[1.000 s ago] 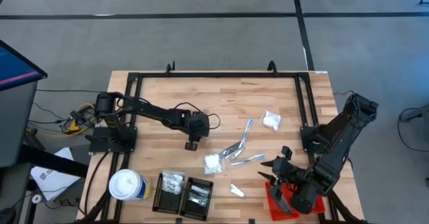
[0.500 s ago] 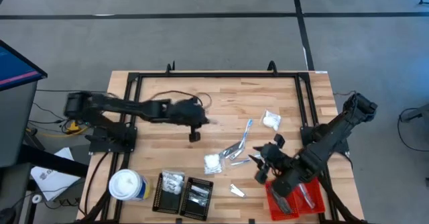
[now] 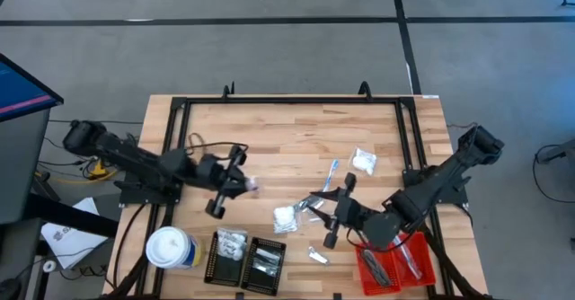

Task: Pick & Place Travel size toiletries
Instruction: Put the red toothbrush into the right red bin

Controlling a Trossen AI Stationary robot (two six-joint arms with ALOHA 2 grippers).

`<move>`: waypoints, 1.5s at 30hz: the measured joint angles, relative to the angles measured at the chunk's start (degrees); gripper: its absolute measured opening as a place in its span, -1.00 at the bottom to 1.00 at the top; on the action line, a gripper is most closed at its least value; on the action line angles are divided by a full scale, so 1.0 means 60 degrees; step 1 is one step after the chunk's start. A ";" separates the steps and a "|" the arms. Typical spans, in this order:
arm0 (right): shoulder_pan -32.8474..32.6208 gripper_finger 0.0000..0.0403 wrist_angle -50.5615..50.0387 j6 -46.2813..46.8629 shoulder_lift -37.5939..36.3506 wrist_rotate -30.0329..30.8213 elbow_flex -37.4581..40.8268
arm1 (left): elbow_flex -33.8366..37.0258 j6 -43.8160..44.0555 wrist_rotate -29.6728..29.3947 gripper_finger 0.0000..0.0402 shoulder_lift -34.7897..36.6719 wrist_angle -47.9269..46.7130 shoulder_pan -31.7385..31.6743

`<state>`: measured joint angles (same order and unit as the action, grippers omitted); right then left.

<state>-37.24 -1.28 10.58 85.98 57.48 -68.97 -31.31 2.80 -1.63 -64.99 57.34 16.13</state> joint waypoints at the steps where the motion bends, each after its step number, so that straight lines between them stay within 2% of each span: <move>1: 0.0183 -0.28 0.0666 -0.0345 0.0107 -0.0378 -0.0016 | 0.0104 -0.0116 0.0001 -0.99 -0.0115 0.0563 0.0178; 4: 0.0758 -0.29 0.2178 -0.1238 0.0421 -0.2315 0.0004 | 0.0209 -0.0349 -0.0015 -0.99 -0.0457 0.1371 0.0611; 7: 0.1418 -0.26 0.3356 -0.1447 0.0617 -0.4300 -0.0338 | 0.0117 -0.0392 -0.0018 -0.99 -0.0605 0.1760 0.0902; 9: 0.1637 -0.23 0.3379 -0.1672 0.0660 -0.4826 -0.0471 | 0.0047 -0.0406 0.0054 -0.99 -0.0615 0.1801 0.1090; 13: 0.1965 -0.16 0.3205 -0.1903 0.0881 -0.4942 -0.0568 | 0.0047 -0.0477 0.0216 -0.99 -0.0615 0.1774 0.1343; 18: 0.2064 -0.07 0.3322 -0.2486 0.1409 -0.4953 -0.0510 | 0.0039 -0.0492 0.0448 -0.99 -0.0616 0.1565 0.1164; 30: 0.1961 0.27 0.3342 -0.2515 0.1445 -0.5116 -0.0622 | 0.0039 -0.0665 0.0736 -0.98 -0.0636 0.1398 0.1070; 45: 0.1979 0.29 0.3361 -0.2511 0.1496 -0.5116 -0.0619 | -0.0607 -0.0643 0.0695 -0.98 -0.1837 0.1242 0.0672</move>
<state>-25.36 18.89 -4.49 94.96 26.79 -72.69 -34.94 -1.06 2.55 -76.01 64.79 20.16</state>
